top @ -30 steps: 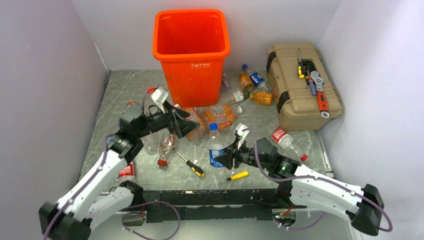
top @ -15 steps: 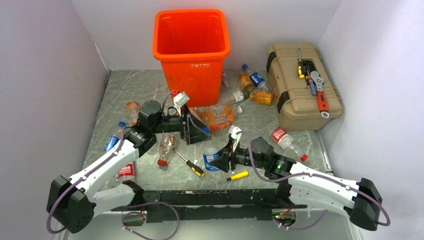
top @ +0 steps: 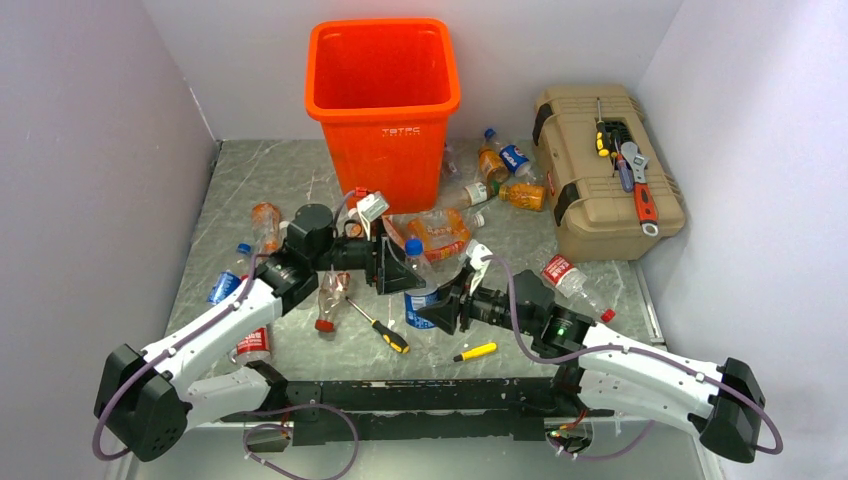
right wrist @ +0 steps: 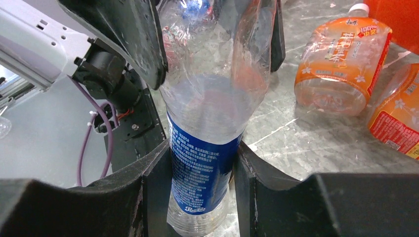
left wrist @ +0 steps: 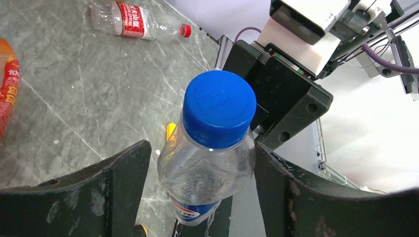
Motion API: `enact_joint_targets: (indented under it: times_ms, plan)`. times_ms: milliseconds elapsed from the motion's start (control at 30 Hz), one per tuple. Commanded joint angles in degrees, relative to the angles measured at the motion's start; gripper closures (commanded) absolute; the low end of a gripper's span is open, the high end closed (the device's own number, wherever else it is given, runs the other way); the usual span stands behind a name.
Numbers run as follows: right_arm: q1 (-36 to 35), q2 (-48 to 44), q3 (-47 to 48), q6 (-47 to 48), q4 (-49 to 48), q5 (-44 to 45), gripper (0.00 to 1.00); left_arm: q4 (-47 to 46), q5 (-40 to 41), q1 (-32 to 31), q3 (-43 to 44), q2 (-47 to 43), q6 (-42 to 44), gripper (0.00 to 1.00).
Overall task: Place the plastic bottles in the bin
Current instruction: Place the plastic bottle in the trash bin.
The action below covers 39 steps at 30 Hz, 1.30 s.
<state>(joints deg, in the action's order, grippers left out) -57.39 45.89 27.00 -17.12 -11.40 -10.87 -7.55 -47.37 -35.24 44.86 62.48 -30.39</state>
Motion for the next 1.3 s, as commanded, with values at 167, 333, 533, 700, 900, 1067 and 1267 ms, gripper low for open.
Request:
enact_joint_targets:
  times_ms: [167,333,533,700,900,1067,1267]
  plan:
    - [-0.2,0.7,4.1,-0.8,-2.9,-0.5,0.51,-2.6,-2.5,-0.6,1.1,1.1,-0.4,0.51]
    - [-0.3,0.7,4.7,-1.6,-0.9,-1.0,0.16,-4.4,-2.9,-0.7,0.8,0.4,-1.0,0.69]
    - [-0.2,-1.5,2.6,-3.7,-0.7,-2.7,0.00,-9.2,-4.0,-0.7,-0.5,-2.7,-2.6,0.74]
    - [-0.1,-2.1,0.5,-5.1,-1.6,-4.6,0.00,-16.4,-5.6,-0.7,-1.4,-4.6,-6.4,0.75]
    - [-0.1,0.2,0.5,-5.9,-4.7,-3.3,0.07,-21.6,-5.9,-0.7,-1.5,-4.3,-11.2,0.76]
    - [-0.2,0.1,0.5,-5.5,-7.0,-4.0,0.38,-18.2,-4.4,-0.7,-0.1,-4.7,-10.5,0.39]
    - [-0.2,-1.2,-0.4,-4.5,-5.8,-3.6,0.55,-10.9,5.9,-0.7,2.2,-9.4,-6.8,0.01]
